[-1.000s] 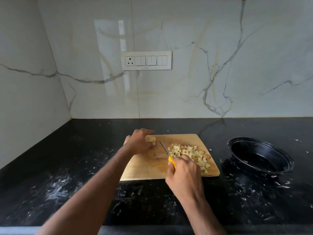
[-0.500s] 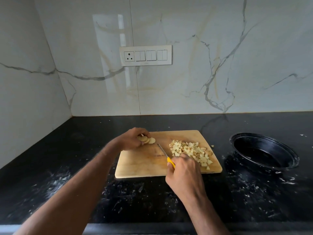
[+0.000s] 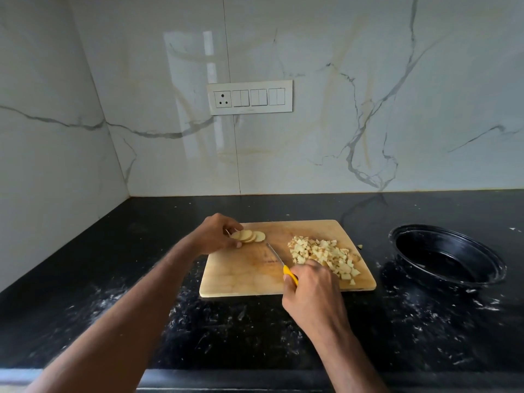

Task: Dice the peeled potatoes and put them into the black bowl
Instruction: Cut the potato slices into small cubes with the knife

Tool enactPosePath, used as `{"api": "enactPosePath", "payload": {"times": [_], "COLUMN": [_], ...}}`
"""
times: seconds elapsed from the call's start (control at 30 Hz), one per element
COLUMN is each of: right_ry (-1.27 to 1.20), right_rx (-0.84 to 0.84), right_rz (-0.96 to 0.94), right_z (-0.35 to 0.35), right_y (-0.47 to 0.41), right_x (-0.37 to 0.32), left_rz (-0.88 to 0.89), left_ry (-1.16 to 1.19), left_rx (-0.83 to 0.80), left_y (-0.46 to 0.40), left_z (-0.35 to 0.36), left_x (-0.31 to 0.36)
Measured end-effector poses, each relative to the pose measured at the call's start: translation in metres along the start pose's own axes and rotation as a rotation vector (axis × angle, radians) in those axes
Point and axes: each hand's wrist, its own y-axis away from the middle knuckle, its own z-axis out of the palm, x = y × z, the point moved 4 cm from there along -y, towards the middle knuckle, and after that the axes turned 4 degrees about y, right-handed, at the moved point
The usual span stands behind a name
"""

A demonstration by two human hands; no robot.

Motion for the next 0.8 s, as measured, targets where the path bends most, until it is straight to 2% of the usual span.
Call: {"api": "enactPosePath", "payload": {"times": [0.13, 0.23, 0.3, 0.43, 0.57, 0.67, 0.8], "right_ry": [-0.010, -0.026, -0.022, -0.021, -0.045, -0.049, -0.055], "right_rx": [0.000, 0.015, 0.031, 0.009, -0.022, -0.065, -0.049], "right_rz": [0.009, 0.032, 0.055, 0.023, -0.004, 0.010, -0.027], "right_z": [0.002, -0.001, -0.005, -0.011, -0.015, -0.012, -0.009], "right_y": [-0.001, -0.001, -0.002, 0.005, 0.010, 0.012, 0.019], "right_x": [0.001, 0.000, -0.001, -0.005, -0.005, -0.007, -0.019], "left_rz": [0.031, 0.125, 0.184, 0.231, 0.279, 0.246, 0.203], "left_ry": [0.010, 0.157, 0.259, 0.248, 0.264, 0.178, 0.203], "left_rx": [0.081, 0.201, 0.188, 0.090, 0.102, 0.174, 0.229], "left_y": [0.018, 0.043, 0.057, 0.077, 0.087, 0.087, 0.085], "left_z": [-0.004, 0.002, 0.013, 0.043, 0.049, 0.050, 0.050], "left_x": [0.000, 0.016, 0.035, 0.064, 0.066, 0.060, 0.055]}}
